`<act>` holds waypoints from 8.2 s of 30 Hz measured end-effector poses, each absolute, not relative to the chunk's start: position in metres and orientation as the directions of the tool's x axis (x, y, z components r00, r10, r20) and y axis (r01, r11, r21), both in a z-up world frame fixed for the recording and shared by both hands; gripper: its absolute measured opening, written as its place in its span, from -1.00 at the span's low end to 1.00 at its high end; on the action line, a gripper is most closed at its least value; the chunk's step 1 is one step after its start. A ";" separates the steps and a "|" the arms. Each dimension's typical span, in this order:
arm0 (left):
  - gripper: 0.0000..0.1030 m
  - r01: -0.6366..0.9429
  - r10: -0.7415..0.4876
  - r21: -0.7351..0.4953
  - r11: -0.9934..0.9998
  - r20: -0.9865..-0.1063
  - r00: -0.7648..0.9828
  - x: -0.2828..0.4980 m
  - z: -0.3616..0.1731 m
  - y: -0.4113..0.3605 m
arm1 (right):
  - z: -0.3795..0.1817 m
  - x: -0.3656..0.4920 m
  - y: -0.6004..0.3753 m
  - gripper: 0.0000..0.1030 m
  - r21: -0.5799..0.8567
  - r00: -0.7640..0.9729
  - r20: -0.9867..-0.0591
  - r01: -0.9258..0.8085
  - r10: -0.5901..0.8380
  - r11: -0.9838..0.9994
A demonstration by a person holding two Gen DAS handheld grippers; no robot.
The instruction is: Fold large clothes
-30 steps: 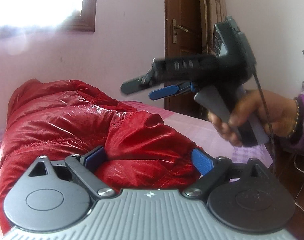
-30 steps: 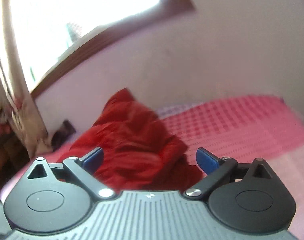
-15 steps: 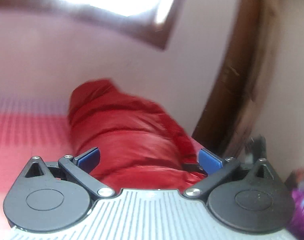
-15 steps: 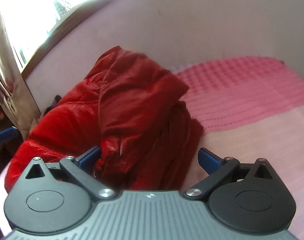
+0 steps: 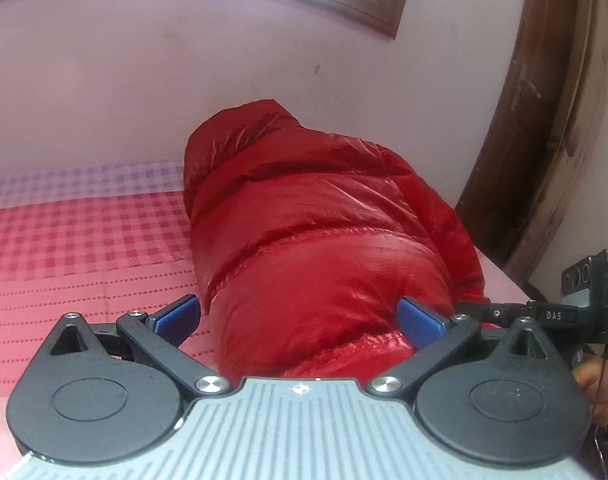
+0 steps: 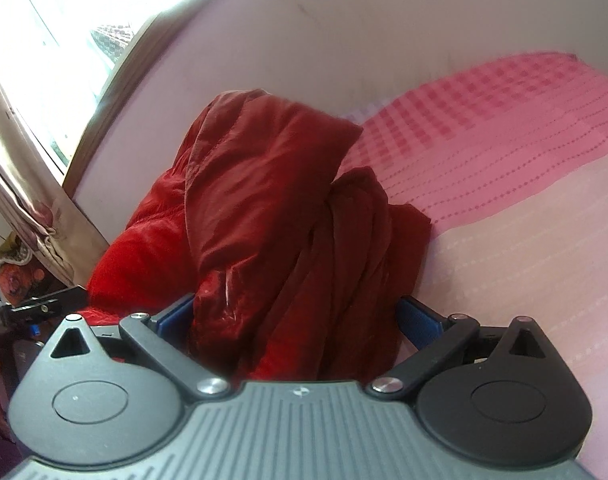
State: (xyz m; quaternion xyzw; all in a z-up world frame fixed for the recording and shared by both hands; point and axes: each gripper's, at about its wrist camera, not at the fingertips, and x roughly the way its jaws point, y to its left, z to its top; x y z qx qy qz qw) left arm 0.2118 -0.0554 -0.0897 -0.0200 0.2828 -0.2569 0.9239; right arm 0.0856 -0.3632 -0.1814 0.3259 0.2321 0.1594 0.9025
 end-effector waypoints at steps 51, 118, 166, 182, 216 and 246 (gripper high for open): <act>1.00 0.545 -0.505 -0.118 0.830 -0.571 0.647 0.233 -0.097 -0.073 | -0.203 0.094 -0.371 1.00 0.719 0.835 -0.255 -0.173 0.487 0.673; 1.00 0.571 -0.625 -0.287 0.769 -0.523 0.579 0.246 -0.107 -0.044 | -0.196 0.118 -0.372 0.95 0.724 0.716 -0.223 -0.333 0.661 0.604; 0.83 0.293 -0.404 -0.300 0.908 -0.435 0.805 0.198 -0.059 0.129 | -0.068 0.188 -0.125 0.41 0.414 0.693 -0.080 -0.630 0.716 0.657; 1.00 0.029 -0.253 -0.398 0.917 -0.525 0.813 0.266 -0.127 0.255 | -0.115 0.315 -0.009 0.40 0.507 0.597 -0.190 -0.620 0.779 0.598; 1.00 -0.127 0.073 -0.085 0.988 -0.467 0.881 0.211 -0.098 0.226 | -0.107 0.298 0.000 0.93 0.338 0.706 -0.301 -0.550 0.641 0.764; 1.00 -0.265 0.289 0.116 0.957 -0.350 0.891 0.168 -0.088 0.178 | -0.088 0.253 -0.017 0.95 0.264 0.769 -0.295 -0.505 0.567 0.822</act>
